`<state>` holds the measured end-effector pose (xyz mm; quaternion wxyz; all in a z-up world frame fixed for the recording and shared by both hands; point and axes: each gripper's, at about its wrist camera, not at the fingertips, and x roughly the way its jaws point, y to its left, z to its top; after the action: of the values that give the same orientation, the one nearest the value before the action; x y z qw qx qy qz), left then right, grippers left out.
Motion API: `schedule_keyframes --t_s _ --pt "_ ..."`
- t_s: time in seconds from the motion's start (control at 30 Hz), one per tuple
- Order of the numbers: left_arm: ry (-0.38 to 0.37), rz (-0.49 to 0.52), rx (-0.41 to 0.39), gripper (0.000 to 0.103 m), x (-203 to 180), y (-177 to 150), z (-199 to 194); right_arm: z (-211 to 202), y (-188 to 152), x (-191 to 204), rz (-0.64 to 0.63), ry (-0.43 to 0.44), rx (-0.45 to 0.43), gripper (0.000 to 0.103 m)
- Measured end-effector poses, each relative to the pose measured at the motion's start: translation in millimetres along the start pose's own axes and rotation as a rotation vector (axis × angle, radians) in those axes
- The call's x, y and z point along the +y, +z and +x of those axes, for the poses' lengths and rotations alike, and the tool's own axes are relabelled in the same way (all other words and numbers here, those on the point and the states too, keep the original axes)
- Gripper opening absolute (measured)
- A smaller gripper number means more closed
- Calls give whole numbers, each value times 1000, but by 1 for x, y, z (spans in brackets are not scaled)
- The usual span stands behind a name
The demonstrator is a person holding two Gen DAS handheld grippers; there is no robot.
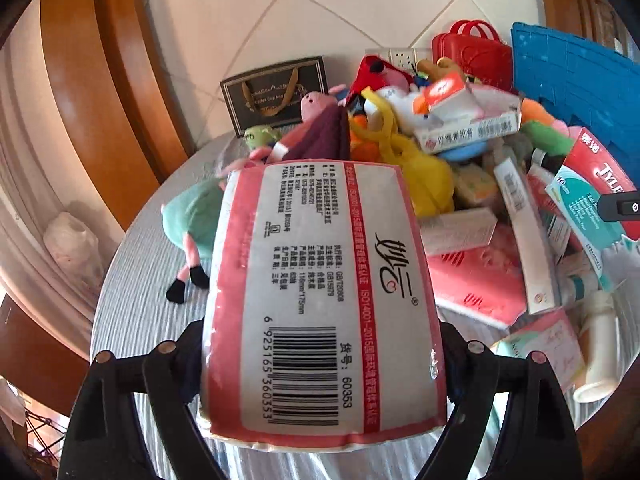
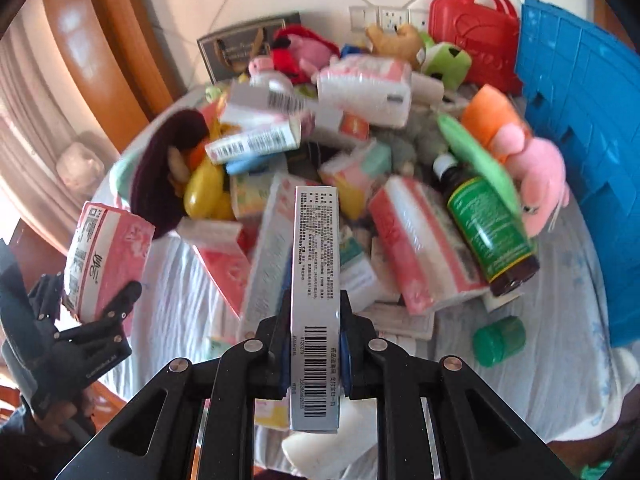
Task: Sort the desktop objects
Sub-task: 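Carry both items to the blue crate and open both grippers to drop them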
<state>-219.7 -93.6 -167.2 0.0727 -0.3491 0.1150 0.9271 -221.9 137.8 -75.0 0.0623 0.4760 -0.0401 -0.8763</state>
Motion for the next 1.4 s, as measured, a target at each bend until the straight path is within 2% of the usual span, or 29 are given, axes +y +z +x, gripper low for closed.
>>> schedule_keyframes --t_s 0.1,0.2,0.3,0.4,0.47,0.6,0.77,0.83,0.97,1.03,1.13,1.27,1.4 --pt "-14 16 -78 86 -3 30 -20 -26 9 -5 10 13 -68 18" --pt "-45 30 -165 86 -27 61 -56 -54 21 -7 17 12 -146 18" --pt "-95 57 -261 86 -48 98 -95 -89 34 -13 34 -2 -237 18" --pt "-168 87 -355 86 -71 139 -124 -140 41 -24 66 -40 -340 18" --pt "-228 110 -414 86 -95 162 -145 -173 43 -37 88 -76 -405 18" --pt "-359 150 -483 86 -150 201 -178 -232 43 -74 127 -164 -509 18" --pt "-470 238 -555 87 -247 248 -219 -299 43 -148 188 -294 -618 18" --pt "-505 248 -570 87 -289 269 -227 -315 45 -185 214 -326 -635 18" --pt "-536 250 -540 87 -371 310 -224 -332 56 -263 238 -370 -614 18" --pt "-531 254 -528 87 -411 328 -216 -333 65 -300 239 -391 -590 18" --pt "-513 281 -521 87 -460 338 -211 -328 76 -355 271 -387 -562 18" --pt "-495 318 -486 88 -508 349 -197 -313 79 -407 295 -382 -512 18" --pt "-488 341 -454 89 -534 358 -180 -293 83 -461 350 -356 -471 23"
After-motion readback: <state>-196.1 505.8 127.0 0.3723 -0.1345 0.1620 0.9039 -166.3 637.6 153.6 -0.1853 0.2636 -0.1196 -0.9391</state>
